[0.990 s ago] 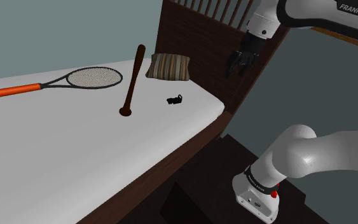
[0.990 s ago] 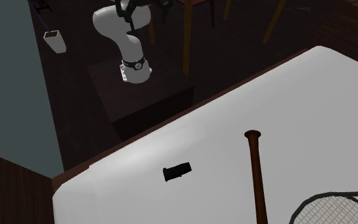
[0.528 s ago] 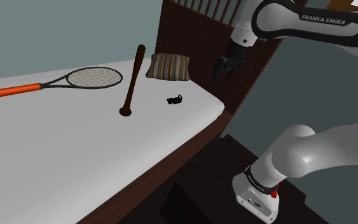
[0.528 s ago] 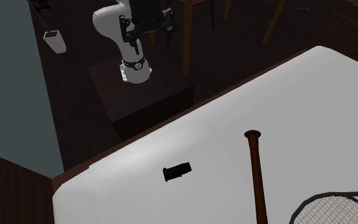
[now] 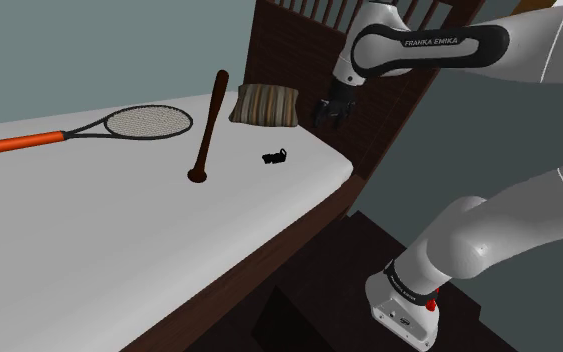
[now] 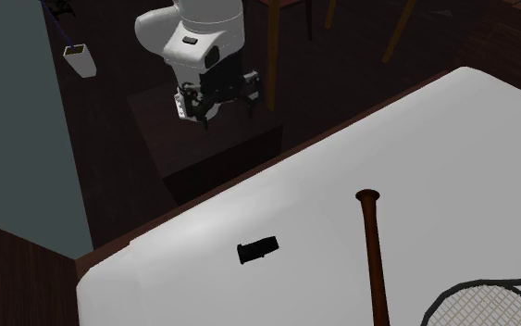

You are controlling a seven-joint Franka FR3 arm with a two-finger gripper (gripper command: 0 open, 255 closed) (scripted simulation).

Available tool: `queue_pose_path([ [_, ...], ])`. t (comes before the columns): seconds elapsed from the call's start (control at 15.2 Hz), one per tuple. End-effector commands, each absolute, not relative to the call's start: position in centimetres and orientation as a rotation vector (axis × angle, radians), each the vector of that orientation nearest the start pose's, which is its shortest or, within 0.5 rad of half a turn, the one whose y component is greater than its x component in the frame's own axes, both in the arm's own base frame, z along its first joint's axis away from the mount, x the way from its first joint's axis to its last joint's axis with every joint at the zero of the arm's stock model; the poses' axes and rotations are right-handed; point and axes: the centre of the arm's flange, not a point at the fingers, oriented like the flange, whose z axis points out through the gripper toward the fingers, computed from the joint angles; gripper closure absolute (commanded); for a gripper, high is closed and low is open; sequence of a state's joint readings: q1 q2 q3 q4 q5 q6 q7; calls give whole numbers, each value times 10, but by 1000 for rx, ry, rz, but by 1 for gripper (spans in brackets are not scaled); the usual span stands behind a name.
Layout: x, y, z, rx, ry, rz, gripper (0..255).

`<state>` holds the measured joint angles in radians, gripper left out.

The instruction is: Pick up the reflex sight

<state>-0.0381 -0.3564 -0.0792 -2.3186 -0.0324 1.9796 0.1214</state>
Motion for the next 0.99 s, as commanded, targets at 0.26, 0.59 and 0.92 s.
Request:
queue_pose_path([
  [0.26, 494, -77, 426, -3133, 368, -21, 0],
  [0.59, 539, -95, 381, -3141, 385, -15, 0],
  [0.92, 584, -115, 337, -3148, 403, -9, 0],
])
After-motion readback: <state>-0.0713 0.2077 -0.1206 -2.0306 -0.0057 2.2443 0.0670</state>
